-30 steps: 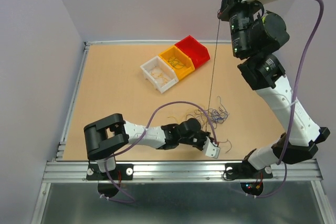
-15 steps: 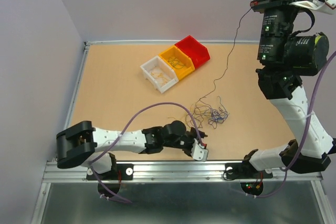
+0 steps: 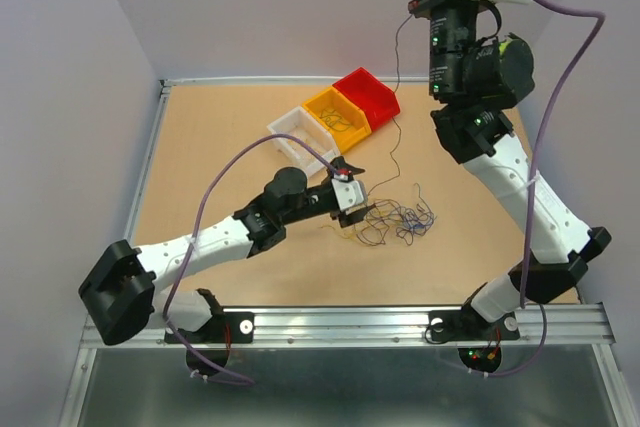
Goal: Untangle the cables
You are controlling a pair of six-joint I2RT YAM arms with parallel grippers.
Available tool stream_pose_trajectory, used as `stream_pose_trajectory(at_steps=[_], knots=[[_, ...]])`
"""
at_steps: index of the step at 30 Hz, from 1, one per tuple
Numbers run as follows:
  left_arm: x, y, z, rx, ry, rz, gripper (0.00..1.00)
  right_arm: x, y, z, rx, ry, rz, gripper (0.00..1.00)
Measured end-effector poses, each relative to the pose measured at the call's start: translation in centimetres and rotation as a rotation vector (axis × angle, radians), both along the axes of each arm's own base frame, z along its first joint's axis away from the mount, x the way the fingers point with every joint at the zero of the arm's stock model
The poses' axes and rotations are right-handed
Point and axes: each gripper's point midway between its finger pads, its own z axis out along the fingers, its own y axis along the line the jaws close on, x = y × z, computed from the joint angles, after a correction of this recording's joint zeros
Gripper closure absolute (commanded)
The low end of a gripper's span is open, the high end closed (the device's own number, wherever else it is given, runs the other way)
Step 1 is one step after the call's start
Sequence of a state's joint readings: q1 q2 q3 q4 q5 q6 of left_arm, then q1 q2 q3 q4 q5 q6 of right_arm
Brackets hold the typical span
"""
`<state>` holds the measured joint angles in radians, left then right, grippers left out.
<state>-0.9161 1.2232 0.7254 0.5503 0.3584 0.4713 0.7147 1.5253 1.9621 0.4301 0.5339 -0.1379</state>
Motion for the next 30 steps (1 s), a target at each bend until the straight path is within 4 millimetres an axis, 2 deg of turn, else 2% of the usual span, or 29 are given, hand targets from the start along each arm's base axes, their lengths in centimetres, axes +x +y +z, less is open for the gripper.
stream_pose_trajectory(at_steps=[2,6,13,17,20,22,24,25,26,27,30], knots=[[1.5,-0.8,0.5,-0.009,0.026,0.014,0.13,0.8,1.0,-0.4,-0.012,0.004,0.011,0.99],[4.3,-2.7,0.1,0.000,0.075,0.028,0.13,1.7,2.1,-0.5,-0.015,0.001,0.027,0.99],[6.6,-6.1,-3.9,0.079,0.215,-0.008,0.23,1.4,2.0,0.5,0.027,-0.035,0.045,0.99],[8.1,-7.5,-6.3,0.108,0.296,-0.021,0.37,0.9,1.6,1.1,0.062,-0.065,0.050,0.99],[9.1,-8.3,-7.8,0.128,0.343,-0.028,0.40,0.7,1.3,1.4,0.079,-0.078,0.052,1.00],[9.4,-8.6,-9.1,0.145,0.375,-0.028,0.47,0.6,1.2,1.6,0.087,-0.085,0.051,1.00],[9.3,-8.6,-10.3,0.165,0.408,-0.028,0.64,0.5,1.0,1.7,0.095,-0.091,0.048,0.99],[9.2,-8.6,-10.8,0.172,0.418,-0.030,0.73,0.4,0.9,1.8,0.099,-0.094,0.046,0.99],[9.0,-8.6,-11.2,0.179,0.438,-0.037,0.92,0.3,0.8,1.7,0.100,-0.095,0.045,1.00],[8.9,-8.6,-11.5,0.185,0.444,-0.039,1.00,0.2,0.7,1.5,0.100,-0.091,0.040,0.99],[8.7,-8.9,-12.1,0.199,0.470,-0.058,1.00,-0.2,0.0,1.1,0.105,-0.089,0.026,1.00]])
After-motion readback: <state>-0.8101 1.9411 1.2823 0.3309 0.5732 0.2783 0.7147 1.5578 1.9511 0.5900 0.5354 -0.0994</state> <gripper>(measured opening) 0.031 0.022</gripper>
